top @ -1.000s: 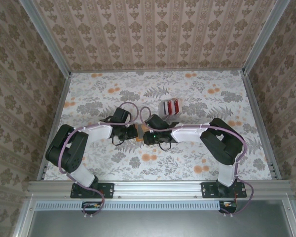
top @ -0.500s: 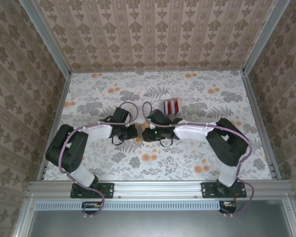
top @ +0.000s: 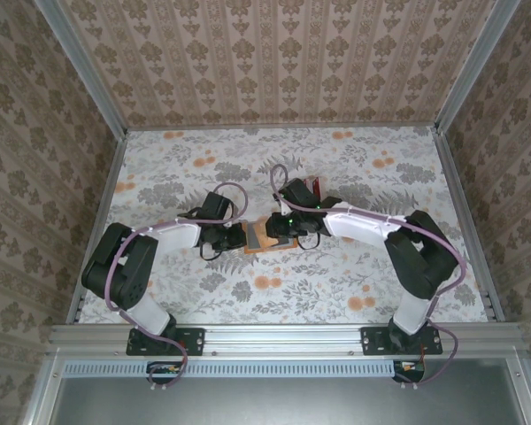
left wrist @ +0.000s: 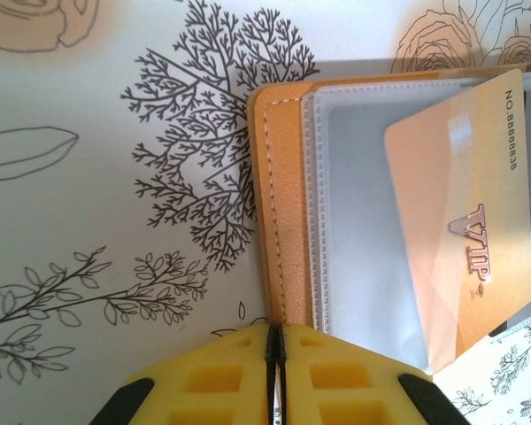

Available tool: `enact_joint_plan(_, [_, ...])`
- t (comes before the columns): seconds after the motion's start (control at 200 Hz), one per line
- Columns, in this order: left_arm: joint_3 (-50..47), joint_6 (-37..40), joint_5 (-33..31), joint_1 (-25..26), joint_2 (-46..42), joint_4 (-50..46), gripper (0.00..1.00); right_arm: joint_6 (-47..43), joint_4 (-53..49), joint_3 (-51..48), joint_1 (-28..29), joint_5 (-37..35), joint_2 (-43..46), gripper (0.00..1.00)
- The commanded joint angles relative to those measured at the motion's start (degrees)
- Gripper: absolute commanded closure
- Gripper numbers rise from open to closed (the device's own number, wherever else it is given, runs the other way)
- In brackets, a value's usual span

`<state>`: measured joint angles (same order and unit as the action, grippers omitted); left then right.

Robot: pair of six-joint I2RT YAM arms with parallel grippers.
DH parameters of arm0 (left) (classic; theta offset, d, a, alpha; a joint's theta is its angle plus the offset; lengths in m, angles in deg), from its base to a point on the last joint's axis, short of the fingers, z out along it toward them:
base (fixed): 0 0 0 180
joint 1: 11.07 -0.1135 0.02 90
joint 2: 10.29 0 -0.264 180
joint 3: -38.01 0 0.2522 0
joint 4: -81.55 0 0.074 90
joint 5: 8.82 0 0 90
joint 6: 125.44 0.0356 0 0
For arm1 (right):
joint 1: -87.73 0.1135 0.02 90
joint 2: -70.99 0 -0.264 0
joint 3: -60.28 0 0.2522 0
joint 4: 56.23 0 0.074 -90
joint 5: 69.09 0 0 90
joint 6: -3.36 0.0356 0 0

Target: Put the credit cards into the card holder

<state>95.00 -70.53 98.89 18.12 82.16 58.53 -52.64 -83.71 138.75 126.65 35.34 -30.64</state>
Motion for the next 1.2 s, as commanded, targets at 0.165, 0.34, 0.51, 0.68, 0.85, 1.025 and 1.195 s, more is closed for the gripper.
enact_joint_plan(0.165, [-0.42, 1.52, -2.27, -0.7, 1.66, -3.37, 0.88, -0.68, -2.53, 2.5, -1.39, 0.84, -5.3, 0.74])
enact_joint_plan(0.34, [-0.9, 1.09, -1.65, -0.59, 2.46, -2.39, 0.88, -0.47, -2.74, 2.87, -1.22, 1.0, -7.01, 0.74])
enact_joint_plan(0.51, [-0.97, 0.75, -1.37, -0.58, 2.83, -1.74, 0.88, -0.59, -3.19, 3.44, -0.63, 0.72, -8.65, 0.73])
enact_joint_plan(0.68, [-1.02, 0.38, -1.09, -0.19, 3.31, -1.28, 0.88, -0.43, -3.21, 4.41, 0.59, 0.96, -8.84, 0.73])
enact_joint_plan(0.85, [-0.8, 0.07, -0.89, 0.25, 3.88, -0.85, 0.88, -0.52, -3.92, 6.26, 2.4, 0.46, -9.93, 0.73])
enact_joint_plan(1.025, [-0.91, -0.14, -1.02, 0.52, 3.88, -0.85, 0.88, -0.13, -3.64, 6.72, 3.62, 0.86, -10.47, 0.73])
enact_joint_plan(1.195, [-0.55, 0.02, -0.93, 0.52, 4.06, -1.02, 0.88, -0.73, -4.76, 6.05, 3.33, -0.36, -8.75, 0.73])
